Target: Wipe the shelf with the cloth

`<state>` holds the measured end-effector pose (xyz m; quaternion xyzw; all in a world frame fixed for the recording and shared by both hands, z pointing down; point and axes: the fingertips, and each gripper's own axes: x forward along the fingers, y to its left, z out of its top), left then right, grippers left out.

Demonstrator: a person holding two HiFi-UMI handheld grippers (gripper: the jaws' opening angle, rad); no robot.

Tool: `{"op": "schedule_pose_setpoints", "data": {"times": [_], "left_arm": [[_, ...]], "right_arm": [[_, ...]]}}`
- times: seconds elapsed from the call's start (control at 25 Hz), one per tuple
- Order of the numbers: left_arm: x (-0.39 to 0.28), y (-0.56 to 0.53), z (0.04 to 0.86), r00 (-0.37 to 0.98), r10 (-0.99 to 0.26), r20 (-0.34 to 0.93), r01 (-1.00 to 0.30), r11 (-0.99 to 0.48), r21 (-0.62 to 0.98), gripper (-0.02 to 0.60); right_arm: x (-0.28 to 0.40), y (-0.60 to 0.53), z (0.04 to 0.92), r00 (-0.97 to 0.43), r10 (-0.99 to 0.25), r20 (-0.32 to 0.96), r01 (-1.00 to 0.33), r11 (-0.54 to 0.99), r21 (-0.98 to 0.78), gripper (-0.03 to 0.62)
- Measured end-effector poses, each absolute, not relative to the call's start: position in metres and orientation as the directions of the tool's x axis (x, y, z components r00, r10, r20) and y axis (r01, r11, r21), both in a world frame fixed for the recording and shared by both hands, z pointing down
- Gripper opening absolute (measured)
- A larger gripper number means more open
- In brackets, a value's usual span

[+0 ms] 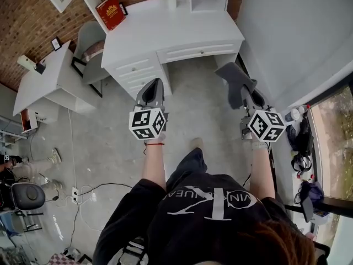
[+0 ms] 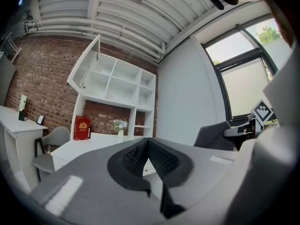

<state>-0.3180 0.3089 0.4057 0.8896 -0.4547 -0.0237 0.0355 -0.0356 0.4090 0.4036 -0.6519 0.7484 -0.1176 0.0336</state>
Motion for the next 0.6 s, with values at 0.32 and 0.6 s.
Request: {"op": "schedule_pose_setpoints", "data": {"times": [0.32,0.6], "left_arm": [[-0.275,0.230,0.414,0.617,-0.787,0.021,-0.785,-0.612,0.099,0.011],[-0.246,0.161,0.414,0.627,-0.779,0.008,-0.776,-0.623,0.096,0.011]], "right_arm": [[0.020,0.342,0.416,-0.051,-0.990,0.132,-0.955,0.010,-0.297,0.060],[0.042,0.272,0.415,-0.070,-0.992,0.110,-0.954,0.034,-0.297,0.060]]}}
